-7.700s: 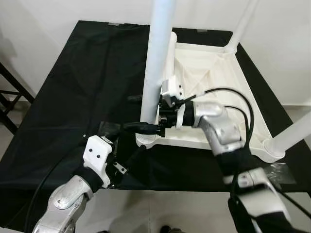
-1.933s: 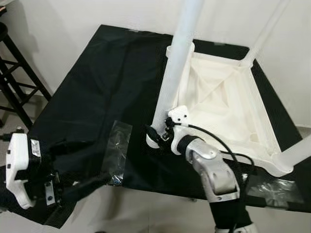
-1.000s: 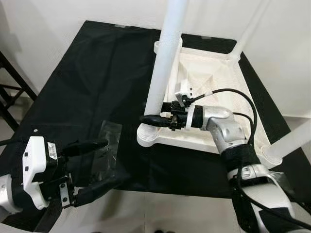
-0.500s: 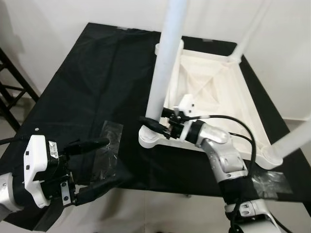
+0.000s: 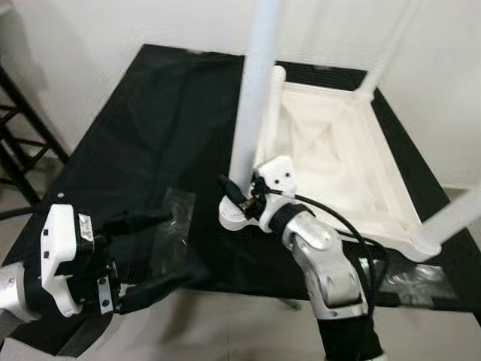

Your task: Building children table

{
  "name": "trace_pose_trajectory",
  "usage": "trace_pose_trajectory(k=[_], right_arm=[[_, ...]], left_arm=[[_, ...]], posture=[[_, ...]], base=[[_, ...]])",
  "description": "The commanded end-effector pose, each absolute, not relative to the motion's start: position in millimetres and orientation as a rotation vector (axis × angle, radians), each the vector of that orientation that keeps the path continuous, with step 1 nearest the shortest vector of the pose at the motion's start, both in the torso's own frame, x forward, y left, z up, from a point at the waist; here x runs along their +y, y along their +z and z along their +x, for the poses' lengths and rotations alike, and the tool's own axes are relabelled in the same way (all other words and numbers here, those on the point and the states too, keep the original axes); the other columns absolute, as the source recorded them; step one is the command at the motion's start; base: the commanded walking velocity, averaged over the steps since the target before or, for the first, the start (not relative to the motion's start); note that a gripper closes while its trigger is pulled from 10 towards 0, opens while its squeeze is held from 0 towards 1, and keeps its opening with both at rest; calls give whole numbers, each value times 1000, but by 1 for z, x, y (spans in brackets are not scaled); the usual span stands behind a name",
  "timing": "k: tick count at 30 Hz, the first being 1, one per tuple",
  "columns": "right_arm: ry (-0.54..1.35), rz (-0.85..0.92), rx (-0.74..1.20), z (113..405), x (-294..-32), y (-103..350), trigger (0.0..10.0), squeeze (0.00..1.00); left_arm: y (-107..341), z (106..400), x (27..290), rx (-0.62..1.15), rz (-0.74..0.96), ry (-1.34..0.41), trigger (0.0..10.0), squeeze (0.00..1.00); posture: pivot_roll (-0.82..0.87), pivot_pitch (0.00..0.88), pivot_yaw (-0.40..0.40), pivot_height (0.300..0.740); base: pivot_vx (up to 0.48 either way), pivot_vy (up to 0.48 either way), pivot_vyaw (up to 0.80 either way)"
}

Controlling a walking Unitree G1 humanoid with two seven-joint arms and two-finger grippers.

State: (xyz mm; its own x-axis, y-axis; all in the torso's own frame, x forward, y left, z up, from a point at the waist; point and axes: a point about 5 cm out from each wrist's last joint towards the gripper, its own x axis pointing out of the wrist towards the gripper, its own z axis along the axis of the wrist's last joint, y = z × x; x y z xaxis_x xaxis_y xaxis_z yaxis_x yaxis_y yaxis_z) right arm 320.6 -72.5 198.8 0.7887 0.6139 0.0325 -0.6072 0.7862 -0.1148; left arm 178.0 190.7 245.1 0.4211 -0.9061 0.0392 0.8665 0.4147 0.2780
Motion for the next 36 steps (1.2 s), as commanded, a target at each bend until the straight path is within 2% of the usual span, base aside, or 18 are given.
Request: trace_pose_trajectory(k=[1, 3, 4, 5, 7, 8, 10, 11, 13, 21, 22, 30, 34, 36], right_arm=[[720, -42, -71, 323, -75, 200, 10000, 1000], [913, -60, -174, 319, -68, 219, 10000, 1000], [913, -60, -174, 319, -68, 219, 10000, 1000], [1014, -71, -193, 316, -69, 225, 10000, 945], [1066, -76, -194, 315, -69, 227, 10000, 945], [1148, -111, -196, 315, -72, 229, 10000, 0], [1307, -221, -189, 316, -76, 229, 10000, 0], [1307, -221, -189, 316, -76, 229, 10000, 0], [1459, -272, -155, 319, -79, 232, 10000, 0], [1601, -265, -116, 338, -74, 245, 10000, 0], [1619, -259, -114, 339, -72, 247, 0, 0], [1662, -245, -109, 339, -72, 244, 0, 0], [1597, -238, -115, 340, -80, 239, 0, 0], [1448, -229, -125, 343, -88, 231, 0, 0]], left_arm=[[244, 177, 188, -187, 229, -1138, 10000, 0], [244, 177, 188, -191, 230, -1138, 10000, 0], [244, 177, 188, -191, 230, -1138, 10000, 0], [244, 177, 187, -192, 230, -1138, 10000, 0], [244, 177, 187, -192, 230, -1138, 10000, 0], [244, 177, 186, -193, 229, -1138, 10000, 0], [244, 177, 186, -194, 227, -1139, 10000, 0], [244, 177, 186, -194, 227, -1139, 10000, 0], [244, 177, 185, -196, 226, -1140, 10000, 0], [244, 177, 184, -196, 228, -1142, 10000, 0], [245, 177, 184, -196, 229, -1142, 10000, 0], [245, 176, 186, -194, 233, -1144, 10000, 0], [245, 177, 186, -191, 234, -1148, 10000, 0], [245, 178, 186, -190, 235, -1150, 10000, 0]], posture=[[111, 195, -118, 740], [112, 194, -118, 740], [112, 194, -118, 740], [113, 193, -118, 740], [113, 193, -118, 740], [115, 193, -119, 740], [117, 190, -120, 740], [117, 190, -120, 740], [124, 189, -118, 740], [133, 188, -120, 740], [136, 189, -121, 740], [130, 193, -118, 740], [121, 194, -119, 740], [115, 196, -124, 740]], base=[[0, 0, 0], [0, 0, 0], [0, 0, 0], [0, 0, 0], [0, 0, 0], [0, 0, 0], [0, 0, 0], [0, 0, 0], [0, 0, 0], [0, 0, 0], [0, 0, 0], [0, 0, 0], [0, 0, 0], [0, 0, 0]])
